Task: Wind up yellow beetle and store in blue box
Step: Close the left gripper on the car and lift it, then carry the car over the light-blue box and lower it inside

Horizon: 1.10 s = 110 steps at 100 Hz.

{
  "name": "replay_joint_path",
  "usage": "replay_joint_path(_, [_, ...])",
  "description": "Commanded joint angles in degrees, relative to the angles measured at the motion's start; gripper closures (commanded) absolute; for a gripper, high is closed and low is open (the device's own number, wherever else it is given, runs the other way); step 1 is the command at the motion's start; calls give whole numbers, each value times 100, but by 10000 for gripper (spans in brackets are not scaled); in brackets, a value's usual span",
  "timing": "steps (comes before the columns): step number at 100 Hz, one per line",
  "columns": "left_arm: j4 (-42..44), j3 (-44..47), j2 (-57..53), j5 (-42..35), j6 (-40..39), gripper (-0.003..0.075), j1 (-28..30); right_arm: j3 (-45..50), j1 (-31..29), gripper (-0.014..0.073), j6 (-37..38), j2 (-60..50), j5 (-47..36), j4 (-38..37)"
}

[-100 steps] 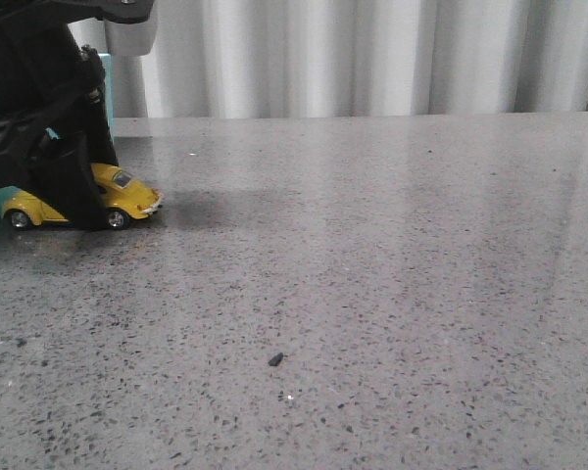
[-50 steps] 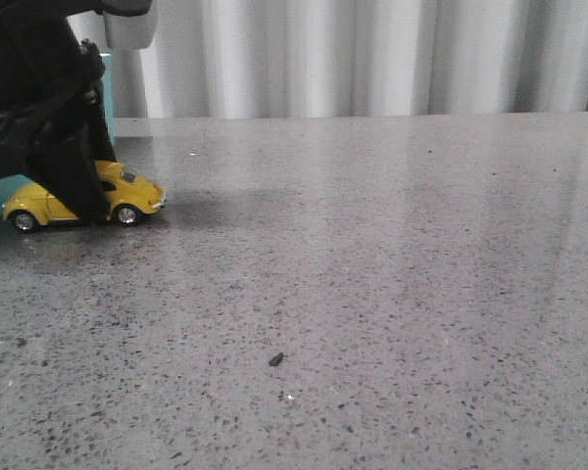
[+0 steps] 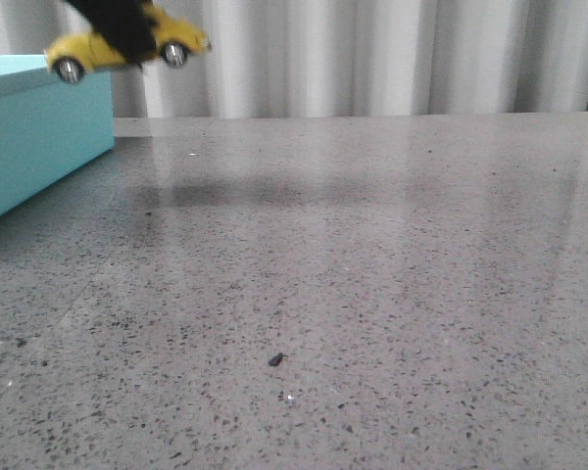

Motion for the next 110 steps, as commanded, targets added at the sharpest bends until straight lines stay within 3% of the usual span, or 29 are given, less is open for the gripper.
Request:
replay_joint_path(1, [424, -684, -225, 325, -606, 577, -29, -140, -5, 654, -28, -167, -277, 15])
replay_joint_path(20, [1786, -1295, -365, 679, -1447, 577, 86, -140, -5, 654, -28, -167, -277, 15])
replay_joint_path(35, [1944, -1295, -630, 679, -1871, 577, 530, -140, -5, 654, -28, -167, -277, 15])
replay_joint_path(55, [1776, -1282, -722, 679, -2965, 577, 1444, -140, -5, 654, -28, -167, -277, 15])
replay_joint_path(79, [679, -895, -695, 563, -3102, 577, 2523, -140, -5, 654, -28, -167, -277, 15])
replay_joint_path(110, [277, -294, -299, 312, -3102, 577, 2718, -140, -5, 654, -28, -167, -338, 15])
